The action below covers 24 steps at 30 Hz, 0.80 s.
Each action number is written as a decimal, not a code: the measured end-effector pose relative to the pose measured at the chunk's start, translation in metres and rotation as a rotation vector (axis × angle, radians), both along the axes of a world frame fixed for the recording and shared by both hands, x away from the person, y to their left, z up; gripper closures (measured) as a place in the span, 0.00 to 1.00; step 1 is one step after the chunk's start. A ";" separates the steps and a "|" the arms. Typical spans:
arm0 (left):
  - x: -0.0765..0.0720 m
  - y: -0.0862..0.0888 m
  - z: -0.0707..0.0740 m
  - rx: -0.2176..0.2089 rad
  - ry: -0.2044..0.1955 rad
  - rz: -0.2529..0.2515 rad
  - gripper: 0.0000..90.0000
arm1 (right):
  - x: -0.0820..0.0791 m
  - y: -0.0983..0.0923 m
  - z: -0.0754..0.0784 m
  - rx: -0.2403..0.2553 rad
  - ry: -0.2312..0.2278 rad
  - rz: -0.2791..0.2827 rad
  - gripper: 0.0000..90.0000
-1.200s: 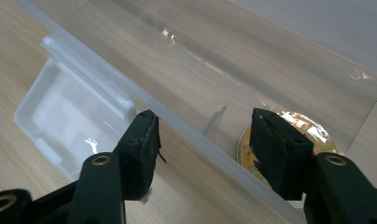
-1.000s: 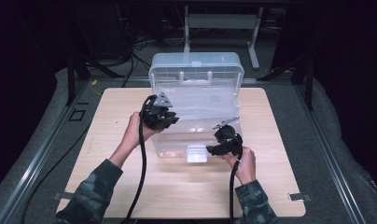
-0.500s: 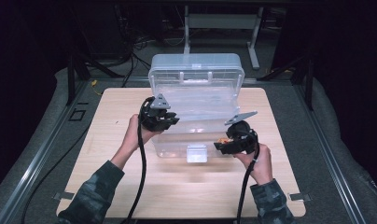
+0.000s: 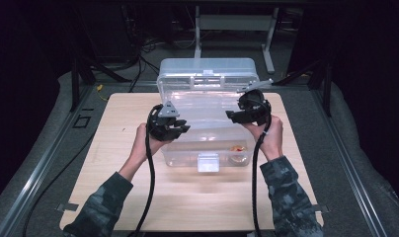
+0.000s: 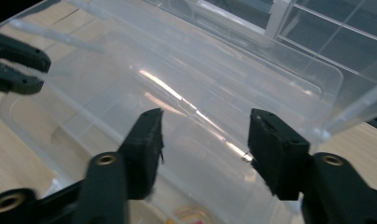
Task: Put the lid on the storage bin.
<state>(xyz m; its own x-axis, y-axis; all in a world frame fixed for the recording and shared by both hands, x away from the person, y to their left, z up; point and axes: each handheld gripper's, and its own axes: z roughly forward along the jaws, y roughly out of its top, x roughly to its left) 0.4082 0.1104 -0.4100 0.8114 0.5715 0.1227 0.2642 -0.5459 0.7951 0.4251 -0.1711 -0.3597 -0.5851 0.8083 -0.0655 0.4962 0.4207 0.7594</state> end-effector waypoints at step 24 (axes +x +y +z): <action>-0.017 0.004 -0.012 -0.021 0.064 0.006 0.76 | 0.005 0.015 -0.003 0.071 -0.065 -0.030 0.96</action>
